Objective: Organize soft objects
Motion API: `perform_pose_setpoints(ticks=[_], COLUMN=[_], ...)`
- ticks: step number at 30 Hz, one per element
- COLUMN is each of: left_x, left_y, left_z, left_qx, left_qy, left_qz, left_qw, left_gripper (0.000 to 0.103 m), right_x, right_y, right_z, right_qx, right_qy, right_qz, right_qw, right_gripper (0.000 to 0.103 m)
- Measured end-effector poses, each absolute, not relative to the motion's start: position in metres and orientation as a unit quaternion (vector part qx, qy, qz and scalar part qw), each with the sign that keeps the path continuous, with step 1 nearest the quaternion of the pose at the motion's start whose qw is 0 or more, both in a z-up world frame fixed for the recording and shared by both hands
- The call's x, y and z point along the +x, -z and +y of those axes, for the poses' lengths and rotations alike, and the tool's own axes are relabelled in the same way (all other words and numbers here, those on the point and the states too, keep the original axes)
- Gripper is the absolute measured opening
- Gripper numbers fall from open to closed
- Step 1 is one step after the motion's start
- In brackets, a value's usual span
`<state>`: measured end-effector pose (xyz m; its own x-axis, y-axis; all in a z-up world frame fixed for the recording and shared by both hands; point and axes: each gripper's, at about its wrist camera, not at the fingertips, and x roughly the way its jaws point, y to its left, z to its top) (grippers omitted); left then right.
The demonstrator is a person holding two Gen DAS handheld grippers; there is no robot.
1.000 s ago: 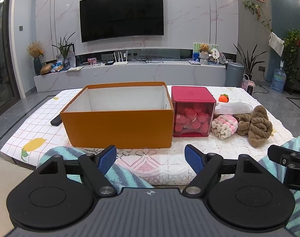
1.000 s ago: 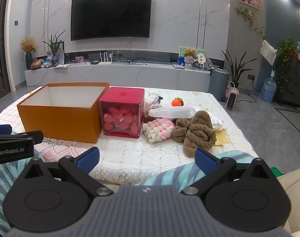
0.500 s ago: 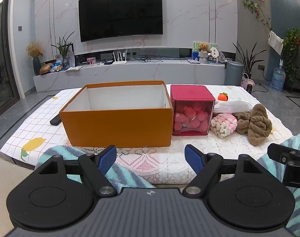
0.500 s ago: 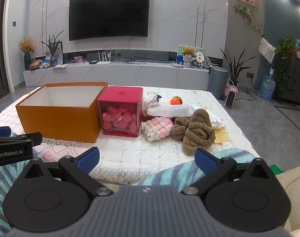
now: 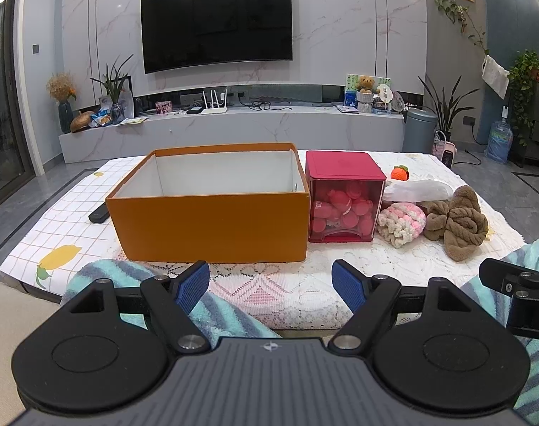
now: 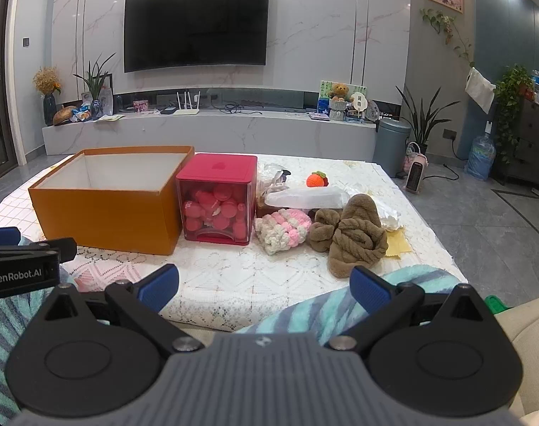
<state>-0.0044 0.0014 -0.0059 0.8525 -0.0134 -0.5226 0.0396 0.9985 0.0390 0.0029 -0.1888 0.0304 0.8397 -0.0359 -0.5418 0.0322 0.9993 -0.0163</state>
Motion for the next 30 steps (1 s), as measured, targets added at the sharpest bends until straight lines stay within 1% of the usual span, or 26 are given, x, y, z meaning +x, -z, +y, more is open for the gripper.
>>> perform_pose_setpoints(ticks=[30], left_x=[-0.0049], left_y=[0.0069], left_z=[0.0005], left_qx=[0.024], left_qy=[0.014], left_qz=[0.273], left_qw=[0.962], left_gripper=[0.092], right_x=[0.0013], right_y=[-0.0276], right_z=[-0.1892], right_qx=[-0.001], right_qy=[0.018], right_qz=[0.285], right_qw=[0.958], right_gripper=[0.100])
